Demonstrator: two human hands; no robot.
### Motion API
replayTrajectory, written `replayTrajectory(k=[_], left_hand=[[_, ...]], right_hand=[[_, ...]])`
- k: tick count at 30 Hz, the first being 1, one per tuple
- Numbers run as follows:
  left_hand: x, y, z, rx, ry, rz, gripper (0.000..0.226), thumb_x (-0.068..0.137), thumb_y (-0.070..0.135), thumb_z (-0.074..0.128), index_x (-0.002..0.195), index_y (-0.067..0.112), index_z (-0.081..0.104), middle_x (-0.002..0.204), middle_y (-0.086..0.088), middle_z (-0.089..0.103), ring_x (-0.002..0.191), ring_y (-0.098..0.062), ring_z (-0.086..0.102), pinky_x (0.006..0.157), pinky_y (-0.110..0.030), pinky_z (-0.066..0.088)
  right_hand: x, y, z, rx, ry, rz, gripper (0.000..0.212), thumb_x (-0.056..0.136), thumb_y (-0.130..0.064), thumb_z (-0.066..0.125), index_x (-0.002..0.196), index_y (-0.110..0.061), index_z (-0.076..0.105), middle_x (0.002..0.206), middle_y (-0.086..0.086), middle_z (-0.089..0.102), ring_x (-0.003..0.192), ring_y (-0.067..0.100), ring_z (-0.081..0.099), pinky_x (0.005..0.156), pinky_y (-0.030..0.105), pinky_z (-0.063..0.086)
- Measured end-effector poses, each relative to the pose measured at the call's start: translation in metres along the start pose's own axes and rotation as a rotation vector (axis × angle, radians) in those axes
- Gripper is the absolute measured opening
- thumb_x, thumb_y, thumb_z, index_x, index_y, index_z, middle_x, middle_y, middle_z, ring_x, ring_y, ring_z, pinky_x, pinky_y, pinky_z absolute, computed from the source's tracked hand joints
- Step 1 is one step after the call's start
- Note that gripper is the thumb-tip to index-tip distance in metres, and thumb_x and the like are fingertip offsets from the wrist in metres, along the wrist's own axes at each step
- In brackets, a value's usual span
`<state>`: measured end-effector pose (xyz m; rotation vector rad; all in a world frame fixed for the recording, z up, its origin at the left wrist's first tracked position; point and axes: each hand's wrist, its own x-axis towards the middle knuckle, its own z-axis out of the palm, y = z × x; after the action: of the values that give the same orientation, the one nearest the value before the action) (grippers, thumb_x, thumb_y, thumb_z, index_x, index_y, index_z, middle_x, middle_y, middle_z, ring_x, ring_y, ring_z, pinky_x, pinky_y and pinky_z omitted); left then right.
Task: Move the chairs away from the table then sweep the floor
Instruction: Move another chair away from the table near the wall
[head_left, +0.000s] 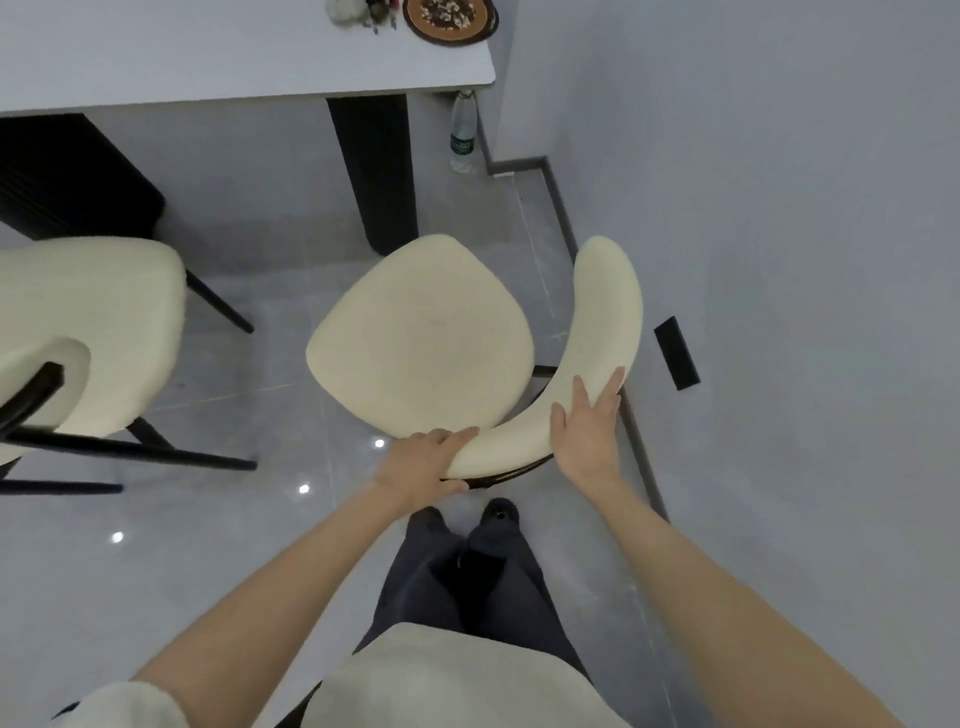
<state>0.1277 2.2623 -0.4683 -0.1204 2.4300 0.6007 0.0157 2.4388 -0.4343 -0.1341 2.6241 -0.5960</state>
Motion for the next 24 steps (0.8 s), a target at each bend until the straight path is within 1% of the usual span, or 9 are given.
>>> replayTrajectory(k=[2,3,5,6,8,15,20,22,24], left_hand=[[-0.013,-0.022,0.002,-0.034,0.012,-0.050,0.069,0.094,0.043,0.049,0.151,0.034,0.012,0.148,-0.005,0.037,0.124,-0.028,0.048,0.098,-0.040,0.044],[-0.017,-0.028,0.003,-0.048,0.019,-0.065,0.066,0.095,0.042,0.048,0.151,0.035,0.012,0.146,-0.006,0.039,0.122,-0.029,0.049,0.098,-0.040,0.044],[-0.019,-0.030,0.007,-0.039,0.028,-0.071,0.062,0.097,0.041,0.045,0.150,0.034,0.014,0.142,-0.009,0.042,0.119,-0.029,0.051,0.095,-0.039,0.045],[-0.018,-0.028,0.010,-0.021,0.043,-0.071,0.060,0.098,0.040,0.043,0.150,0.033,0.015,0.139,-0.010,0.044,0.116,-0.030,0.052,0.093,-0.039,0.046],[-0.016,-0.024,0.014,0.009,0.090,-0.071,0.056,0.098,0.038,0.042,0.149,0.032,0.018,0.133,-0.011,0.048,0.110,-0.030,0.054,0.087,-0.038,0.047],[0.006,0.020,0.011,0.050,0.097,-0.081,0.060,0.097,0.043,0.043,0.150,0.031,0.016,0.123,-0.010,0.053,0.100,-0.030,0.059,0.084,-0.037,0.048],[0.068,0.094,0.013,-0.051,0.109,-0.100,0.068,0.093,0.045,0.048,0.150,0.036,0.012,0.114,-0.014,0.056,0.098,-0.033,0.058,0.087,-0.040,0.049],[0.097,0.131,0.009,-0.104,0.146,-0.129,0.069,0.093,0.045,0.049,0.150,0.037,0.012,0.114,-0.013,0.056,0.099,-0.032,0.058,0.088,-0.038,0.048],[0.122,0.164,0.003,-0.170,0.210,-0.153,0.067,0.092,0.042,0.051,0.150,0.036,0.016,0.114,-0.011,0.055,0.099,-0.031,0.058,0.086,-0.035,0.046]], right_hand=[[-0.009,-0.012,0.015,0.156,0.042,0.113,0.066,0.100,-0.027,0.042,0.155,-0.016,0.008,0.152,0.019,-0.034,0.147,0.035,0.005,0.117,0.035,0.022],[-0.012,-0.017,0.020,0.239,0.053,0.171,0.070,0.098,-0.028,0.047,0.154,-0.021,0.006,0.152,0.019,-0.034,0.141,0.034,0.022,0.111,0.032,0.032],[-0.011,-0.024,0.026,0.406,0.055,0.292,0.077,0.093,-0.027,0.055,0.152,-0.036,0.006,0.156,0.020,-0.015,0.103,0.028,0.048,0.092,0.029,0.044],[-0.009,-0.025,0.028,0.463,0.055,0.335,0.078,0.091,-0.026,0.057,0.149,-0.041,0.007,0.154,0.019,0.001,0.090,0.025,0.049,0.085,0.028,0.045],[-0.006,-0.025,0.030,0.497,0.072,0.370,0.074,0.091,-0.021,0.055,0.147,-0.044,0.012,0.145,0.015,0.019,0.082,0.022,0.048,0.080,0.028,0.043],[0.022,0.006,0.005,0.428,0.121,0.269,0.059,0.094,-0.010,0.047,0.142,-0.041,0.033,0.139,0.009,0.026,0.077,0.016,0.048,0.079,0.025,0.042],[0.085,0.055,-0.050,0.320,0.109,0.113,0.046,0.092,-0.005,0.046,0.128,-0.033,0.050,0.136,0.010,0.031,0.092,0.021,0.052,0.083,0.021,0.040],[0.117,0.073,-0.076,0.286,0.121,0.037,0.042,0.092,-0.004,0.046,0.125,-0.030,0.053,0.136,0.010,0.033,0.090,0.019,0.050,0.082,0.022,0.040],[0.146,0.088,-0.097,0.273,0.152,-0.027,0.041,0.091,-0.004,0.048,0.123,-0.029,0.055,0.136,0.008,0.035,0.101,0.023,0.053,0.084,0.021,0.039]])
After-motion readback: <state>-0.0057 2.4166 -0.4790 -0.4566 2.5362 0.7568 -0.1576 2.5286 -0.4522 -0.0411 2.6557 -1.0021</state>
